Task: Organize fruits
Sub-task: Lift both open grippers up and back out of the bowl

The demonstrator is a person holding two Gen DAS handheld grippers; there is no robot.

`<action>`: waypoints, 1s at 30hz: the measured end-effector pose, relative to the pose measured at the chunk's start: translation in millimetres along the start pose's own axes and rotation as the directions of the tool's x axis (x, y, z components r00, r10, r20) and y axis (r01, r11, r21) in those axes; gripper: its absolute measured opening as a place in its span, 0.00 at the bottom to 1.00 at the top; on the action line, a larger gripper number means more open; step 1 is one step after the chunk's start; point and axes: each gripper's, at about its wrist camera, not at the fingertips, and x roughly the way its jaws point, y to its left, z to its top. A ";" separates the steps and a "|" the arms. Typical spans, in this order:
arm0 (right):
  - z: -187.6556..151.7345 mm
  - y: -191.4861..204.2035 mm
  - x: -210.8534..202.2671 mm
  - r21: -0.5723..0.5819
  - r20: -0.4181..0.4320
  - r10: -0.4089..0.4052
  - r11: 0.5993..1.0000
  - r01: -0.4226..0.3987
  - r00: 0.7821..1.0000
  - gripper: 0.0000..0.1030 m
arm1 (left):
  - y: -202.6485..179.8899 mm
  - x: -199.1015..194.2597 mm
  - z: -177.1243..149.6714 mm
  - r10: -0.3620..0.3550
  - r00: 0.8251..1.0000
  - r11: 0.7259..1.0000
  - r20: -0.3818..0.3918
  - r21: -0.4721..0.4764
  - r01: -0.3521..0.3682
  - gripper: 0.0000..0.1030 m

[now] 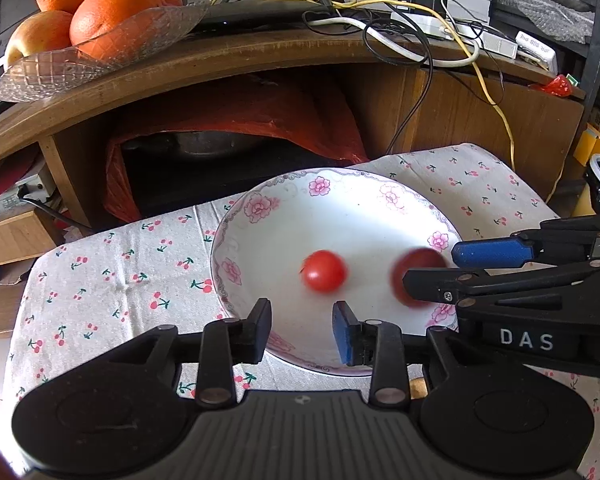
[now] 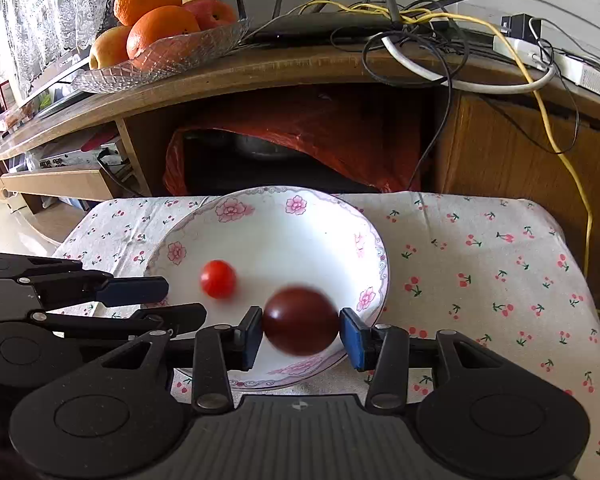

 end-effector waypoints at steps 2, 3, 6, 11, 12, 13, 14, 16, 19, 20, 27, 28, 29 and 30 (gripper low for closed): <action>1.0 -0.2 -2.2 -0.003 0.011 0.003 1.000 -0.003 1.000 0.39 | 0.9 -2.1 0.5 0.005 1.000 1.000 0.005 -0.005 -0.004 0.43; 1.9 0.2 -3.4 -0.006 0.017 0.002 1.000 -0.002 1.000 0.39 | 1.2 -3.1 0.8 0.005 1.000 1.000 0.008 -0.006 -0.005 0.44; 3.5 1.1 -7.6 -0.016 0.031 -0.003 1.000 0.004 1.000 0.40 | 1.2 -6.3 1.4 0.004 1.000 1.000 0.015 -0.008 -0.004 0.45; 2.4 2.5 -14.6 -0.020 0.037 -0.010 1.000 0.011 0.999 0.40 | -1.0 -13.1 1.2 -0.005 1.000 1.000 0.022 -0.007 0.006 0.45; 2.4 3.0 -16.1 -0.022 0.037 -0.013 1.000 0.014 0.999 0.40 | -1.7 -14.8 1.8 -0.008 1.000 1.000 0.025 -0.007 0.008 0.45; 2.2 3.3 -17.9 -0.023 0.038 -0.016 1.000 0.017 0.999 0.40 | -2.2 -17.0 2.1 -0.012 1.000 1.000 0.028 -0.006 0.012 0.45; 2.1 3.7 -19.9 -0.025 0.038 -0.018 1.000 0.019 0.999 0.40 | -2.6 -19.2 2.2 -0.016 0.999 1.000 0.032 -0.006 0.017 0.45; 1.2 4.5 -25.0 -0.027 0.039 -0.024 0.999 0.025 0.999 0.40 | -3.2 -24.4 1.4 -0.026 0.999 1.000 0.038 -0.005 0.027 0.46; -2.1 6.0 -33.7 -0.025 0.039 -0.029 0.999 0.030 0.999 0.40 | -5.1 -30.3 -1.7 -0.038 0.999 0.999 0.038 -0.001 0.038 0.46; -3.4 7.2 -36.7 -0.026 0.040 -0.031 0.999 0.032 0.999 0.40 | -6.0 -32.4 -3.3 -0.042 0.998 0.999 0.037 0.001 0.042 0.46; -14.0 17.2 -54.3 -0.021 0.035 -0.031 0.999 0.032 0.999 0.40 | -7.4 -49.7 -16.2 -0.064 0.998 0.998 0.029 0.012 0.063 0.46; -16.2 19.0 -56.5 -0.020 0.033 -0.029 0.999 0.030 0.999 0.40 | -7.6 -51.9 -18.3 -0.066 0.997 0.998 0.027 0.014 0.066 0.46; -18.4 20.9 -59.0 -0.020 0.031 -0.028 0.999 0.029 0.999 0.40 | -7.9 -54.0 -20.4 -0.067 0.997 0.998 0.025 0.016 0.067 0.46; -21.0 22.5 -61.2 -0.020 0.029 -0.026 0.999 0.027 0.999 0.40 | -8.2 -56.3 -22.5 -0.069 0.997 0.998 0.023 0.019 0.068 0.46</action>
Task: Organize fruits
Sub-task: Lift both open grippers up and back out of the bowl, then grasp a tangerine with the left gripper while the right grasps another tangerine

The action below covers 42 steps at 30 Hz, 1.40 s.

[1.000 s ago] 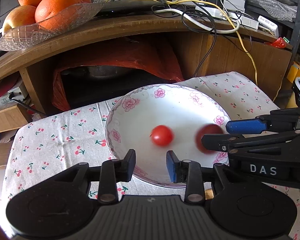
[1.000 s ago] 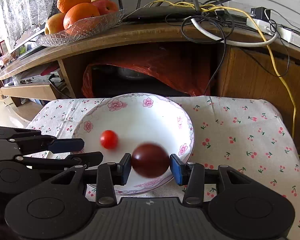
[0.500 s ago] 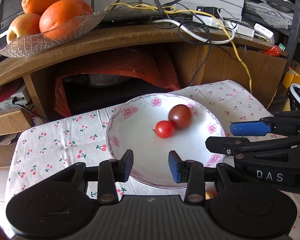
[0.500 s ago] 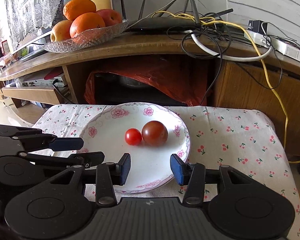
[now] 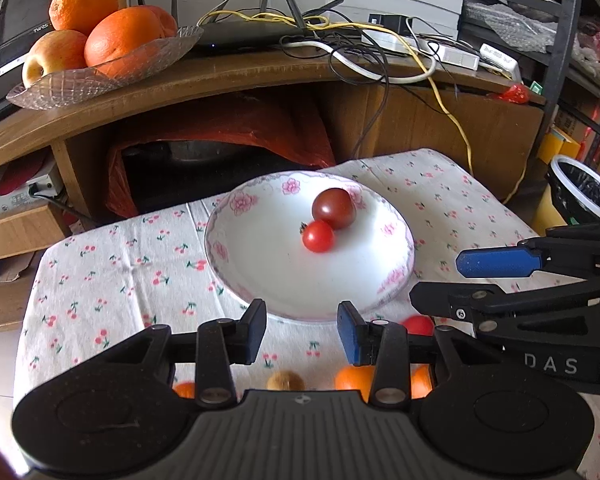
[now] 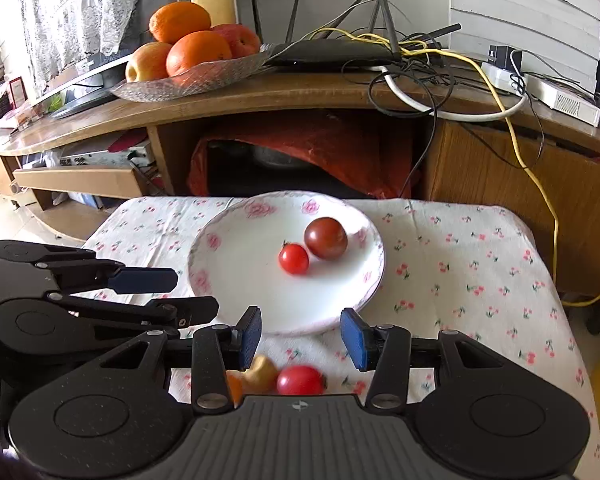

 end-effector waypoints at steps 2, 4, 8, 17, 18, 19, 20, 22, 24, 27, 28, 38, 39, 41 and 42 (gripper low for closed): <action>-4.4 2.8 -4.2 -0.002 -0.005 0.006 1.000 -0.006 1.000 0.40 | -0.8 -4.7 -4.6 -0.004 1.000 1.000 -0.004 0.000 0.004 0.46; -8.9 5.1 -8.2 -0.003 -0.012 0.014 1.000 -0.014 1.000 0.40 | -1.8 -9.2 -9.0 -0.008 1.000 1.000 -0.011 -0.001 0.008 0.46; -17.7 9.3 -15.7 0.000 -0.022 0.028 1.000 -0.028 0.999 0.40 | -4.5 -16.4 -16.9 -0.013 1.000 1.000 -0.026 -0.005 0.012 0.46; -35.6 16.4 -31.6 0.005 -0.053 0.058 0.998 -0.058 0.997 0.40 | -13.0 -37.3 -33.9 -0.020 0.999 1.000 -0.045 0.008 0.020 0.49; -37.9 16.9 -33.6 0.005 -0.055 0.063 0.998 -0.062 0.997 0.40 | -13.4 -38.7 -36.9 -0.018 0.998 1.000 -0.054 0.015 0.019 0.50; -40.2 17.2 -34.9 0.002 -0.060 0.065 0.998 -0.065 0.996 0.40 | -13.5 -39.6 -39.9 -0.016 0.998 1.000 -0.060 0.021 0.017 0.50; -42.4 17.3 -36.1 -0.001 -0.062 0.067 0.998 -0.067 0.996 0.40 | -13.6 -40.1 -43.1 -0.013 0.998 1.000 -0.068 0.025 0.014 0.50; -46.5 16.4 -36.6 -0.005 -0.068 0.070 0.998 -0.070 0.995 0.41 | -13.1 -39.2 -48.0 -0.007 0.996 1.000 -0.084 0.027 0.009 0.50; -49.2 14.4 -33.7 -0.001 -0.074 0.071 0.997 -0.072 0.995 0.41 | -10.8 -36.8 -51.6 0.001 0.995 1.000 -0.096 0.025 0.002 0.51; -52.6 9.5 -26.3 0.011 -0.090 0.073 0.997 -0.072 0.993 0.41 | -5.3 -33.0 -54.7 0.004 0.994 1.000 -0.107 0.014 -0.002 0.51; -53.8 8.0 -24.0 0.014 -0.095 0.073 0.997 -0.072 0.993 0.41 | -3.4 -32.1 -54.9 0.005 0.994 1.000 -0.108 0.010 -0.003 0.51; -57.3 0.7 -6.9 0.017 -0.113 0.100 0.995 -0.099 0.989 0.41 | 22.9 -33.6 -52.4 0.087 0.994 0.996 -0.068 0.033 -0.085 0.52; -56.9 1.0 -5.0 0.015 -0.114 0.102 0.995 -0.101 0.988 0.41 | 26.7 -32.3 -51.6 0.097 0.993 0.995 -0.067 0.027 -0.096 0.52; -56.0 1.9 -0.7 0.014 -0.121 0.107 0.994 -0.107 0.987 0.41 | 33.9 -29.5 -50.1 0.113 0.991 0.994 -0.066 0.015 -0.112 0.52; -55.3 3.0 1.2 0.012 -0.122 0.109 0.994 -0.108 0.986 0.41 | 37.1 -27.4 -49.5 0.120 0.991 0.993 -0.065 0.014 -0.120 0.52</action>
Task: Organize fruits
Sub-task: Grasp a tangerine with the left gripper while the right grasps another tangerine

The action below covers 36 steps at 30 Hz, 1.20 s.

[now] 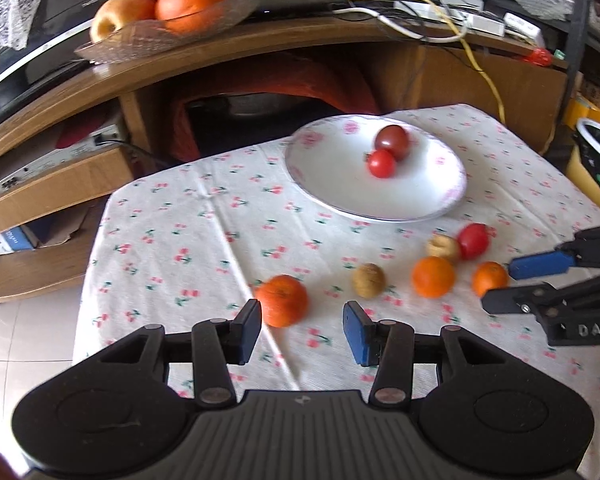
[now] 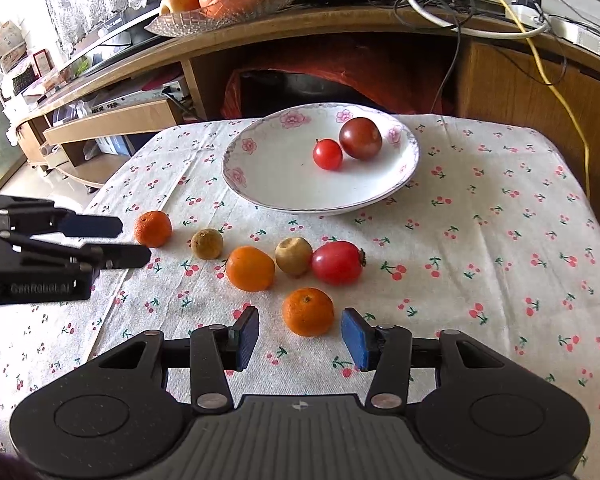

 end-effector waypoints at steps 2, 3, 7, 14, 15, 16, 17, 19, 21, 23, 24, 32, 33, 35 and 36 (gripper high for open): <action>1.2 1.7 3.3 -0.005 -0.003 0.006 1.000 -0.006 1.000 0.41 | 2.5 5.9 1.5 0.015 1.000 1.000 0.001 0.004 -0.015 0.52; 1.5 2.3 4.6 -0.007 -0.004 0.009 1.000 -0.009 1.000 0.42 | 3.2 9.3 2.1 0.020 1.000 1.000 -0.001 0.009 -0.020 0.52; 1.4 1.7 6.6 -0.015 -0.002 0.004 1.000 -0.004 1.000 0.44 | 4.6 24.5 3.5 0.030 0.999 0.999 -0.023 0.019 -0.029 0.52; 1.2 -5.7 14.0 -0.004 -0.018 0.008 1.000 -0.008 1.000 0.44 | 3.5 37.9 5.2 0.034 0.999 0.999 -0.037 0.029 -0.033 0.51; 1.6 -5.6 13.7 -0.008 -0.016 0.007 1.000 -0.007 1.000 0.43 | 2.7 38.4 5.1 0.031 0.999 0.999 -0.039 0.032 -0.029 0.51; 1.8 -5.8 13.5 -0.009 -0.015 0.007 1.000 -0.008 1.000 0.43 | 1.9 38.9 4.9 0.027 0.999 0.999 -0.042 0.036 -0.026 0.51; 1.9 -5.9 13.7 -0.009 -0.015 0.009 1.000 -0.009 1.000 0.43 | 0.9 39.4 4.5 0.027 0.999 0.999 -0.046 0.041 -0.025 0.50; 2.2 -6.4 14.1 -0.012 -0.017 0.009 1.000 -0.009 1.000 0.43 | -0.8 38.5 3.5 0.027 0.999 0.998 -0.044 0.050 -0.025 0.48; 2.2 -6.3 14.2 -0.017 -0.016 0.007 1.000 -0.007 1.000 0.41 | -1.2 37.7 3.3 0.032 0.999 0.998 -0.041 0.056 -0.030 0.45; 1.9 -5.0 14.1 -0.028 -0.013 0.005 1.000 -0.005 1.000 0.35 | 0.2 38.2 3.1 0.032 0.999 0.998 -0.037 0.054 -0.030 0.44; 1.6 -4.7 14.2 -0.032 -0.013 0.005 0.999 -0.006 1.000 0.30 | 0.9 38.8 3.5 0.033 0.999 0.998 -0.035 0.052 -0.032 0.42; 3.8 -10.5 10.2 -0.013 -0.013 0.012 1.000 -0.012 1.000 0.25 | -2.8 33.9 2.7 0.002 0.999 0.998 -0.044 0.070 0.001 0.41; 3.8 -11.0 9.1 -0.013 -0.012 0.012 1.000 -0.012 1.000 0.25 | -4.1 31.1 2.6 -0.014 0.999 0.997 -0.050 0.072 0.017 0.41; 4.3 -12.6 6.8 -0.010 -0.015 0.018 1.000 -0.018 1.000 0.25 | -8.5 23.1 1.3 -0.045 0.998 0.995 -0.053 0.082 0.049 0.41; 4.2 -13.2 5.1 -0.010 -0.016 0.019 1.000 -0.019 1.000 0.25 | -11.6 19.2 0.6 -0.059 0.997 0.994 -0.052 0.090 0.063 0.41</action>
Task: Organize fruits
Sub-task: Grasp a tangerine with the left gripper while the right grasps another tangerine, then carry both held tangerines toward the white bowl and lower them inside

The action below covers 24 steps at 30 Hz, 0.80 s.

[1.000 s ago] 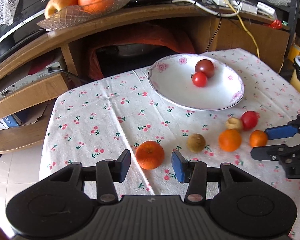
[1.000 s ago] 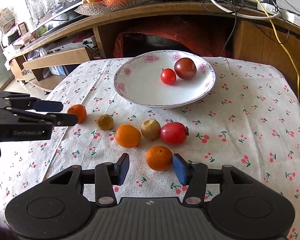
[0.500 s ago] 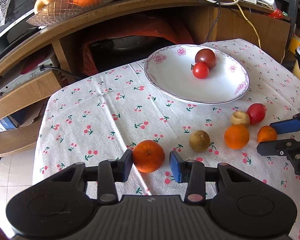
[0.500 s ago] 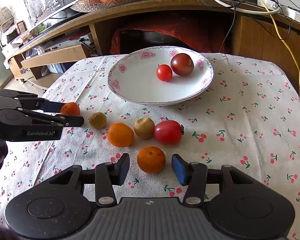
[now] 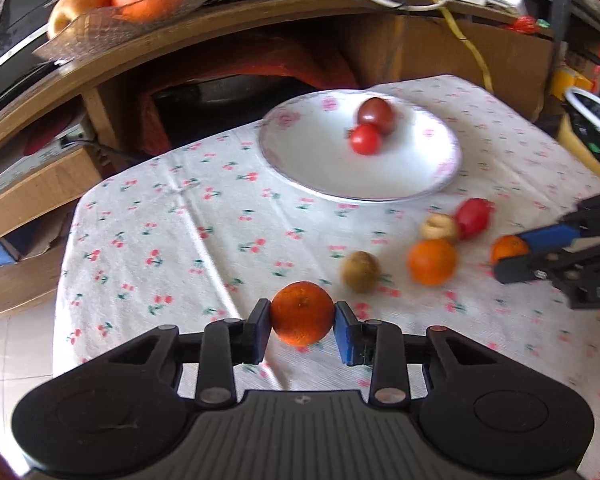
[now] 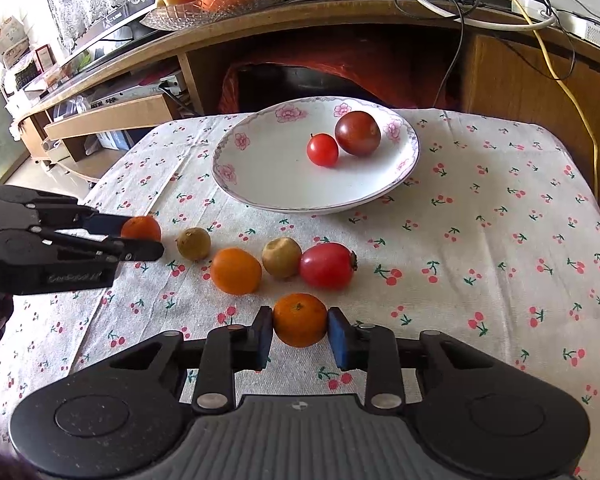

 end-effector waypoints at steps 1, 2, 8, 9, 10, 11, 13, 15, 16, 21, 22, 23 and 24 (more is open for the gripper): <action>-0.3 -0.5 -1.4 -0.003 -0.003 0.000 1.000 0.000 1.000 0.25 | -3.7 -3.0 -0.5 -0.017 1.000 1.000 0.004 0.009 0.017 0.41; -0.9 -1.2 -2.4 -0.005 -0.006 0.001 1.000 -0.001 1.000 0.25 | -7.9 -5.0 -1.0 -0.039 0.999 0.999 0.006 0.017 0.039 0.41; -8.4 -2.1 -2.0 -0.027 -0.027 -0.004 1.000 0.004 1.000 0.25 | -31.3 0.2 -7.1 -0.091 0.996 0.993 -0.021 0.071 0.092 0.41; -8.5 -1.2 -2.5 -0.036 -0.026 -0.006 0.999 0.005 1.000 0.25 | -33.5 1.7 -8.6 -0.089 0.996 0.993 -0.027 0.079 0.090 0.41; -8.4 -0.5 -2.7 -0.045 -0.026 -0.008 0.999 0.007 1.000 0.25 | -34.9 2.2 -9.6 -0.085 0.996 0.993 -0.024 0.086 0.086 0.41; -7.9 0.5 -2.4 -0.050 -0.027 -0.009 0.999 0.007 1.000 0.25 | -35.8 1.9 -9.6 -0.083 0.996 0.992 -0.021 0.093 0.085 0.41; -7.8 0.5 -2.2 -0.052 -0.030 -0.007 0.999 0.006 1.000 0.26 | -36.0 2.0 -9.4 -0.087 0.996 0.992 -0.022 0.084 0.089 0.41; -7.7 0.7 -2.6 -0.051 -0.031 -0.007 0.999 0.006 0.999 0.26 | -36.0 2.3 -9.9 -0.087 0.996 0.992 -0.021 0.086 0.088 0.41; -7.6 0.8 -2.6 -0.051 -0.032 -0.008 0.999 0.006 0.999 0.27 | -36.6 2.2 -10.4 -0.084 0.996 0.992 -0.020 0.092 0.086 0.41; -7.1 2.6 -1.5 -0.060 -0.033 -0.013 0.998 0.011 0.999 0.28 | -38.2 2.6 -11.6 -0.078 0.997 0.991 -0.017 0.112 0.079 0.42; -7.0 2.9 -1.4 -0.063 -0.034 -0.013 0.998 0.011 0.999 0.28 | -37.9 2.7 -11.5 -0.079 0.997 0.991 -0.017 0.111 0.080 0.42; -6.8 3.0 -1.2 -0.064 -0.034 -0.014 0.998 0.012 0.999 0.28 | -37.7 2.9 -11.5 -0.080 0.997 0.991 -0.018 0.110 0.081 0.42; -6.8 3.0 -1.1 -0.063 -0.035 -0.014 0.998 0.012 0.999 0.28 | -37.5 2.8 -11.6 -0.079 0.997 0.991 -0.018 0.110 0.081 0.42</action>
